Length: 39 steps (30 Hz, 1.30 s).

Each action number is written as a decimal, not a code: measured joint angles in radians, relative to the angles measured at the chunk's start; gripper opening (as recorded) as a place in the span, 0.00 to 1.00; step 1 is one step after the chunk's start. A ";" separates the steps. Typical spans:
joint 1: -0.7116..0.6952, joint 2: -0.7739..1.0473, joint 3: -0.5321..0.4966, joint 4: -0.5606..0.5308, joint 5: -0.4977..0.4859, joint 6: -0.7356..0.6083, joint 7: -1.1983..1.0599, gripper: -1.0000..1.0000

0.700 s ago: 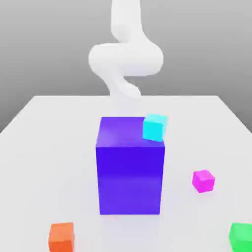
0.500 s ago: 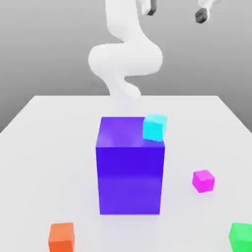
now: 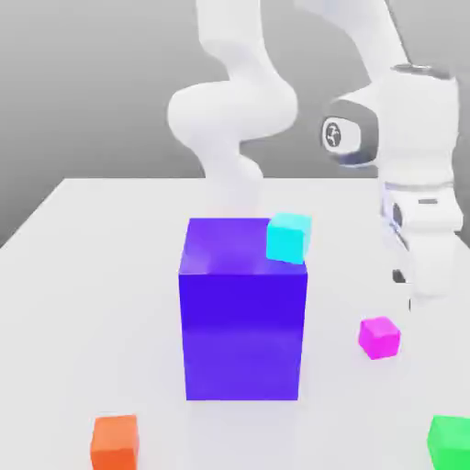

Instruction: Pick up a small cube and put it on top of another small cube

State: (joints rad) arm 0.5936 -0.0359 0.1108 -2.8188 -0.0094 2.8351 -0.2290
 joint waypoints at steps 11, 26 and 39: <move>0.098 0.311 -0.088 0.013 -0.077 0.246 -0.015 0.00; 0.057 0.092 -0.057 0.045 0.010 -0.007 0.005 0.00; 0.035 0.290 -0.178 0.511 0.050 -0.276 0.469 0.00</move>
State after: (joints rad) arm 0.6286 0.2536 -0.0673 -2.3073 0.0406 2.5589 0.2399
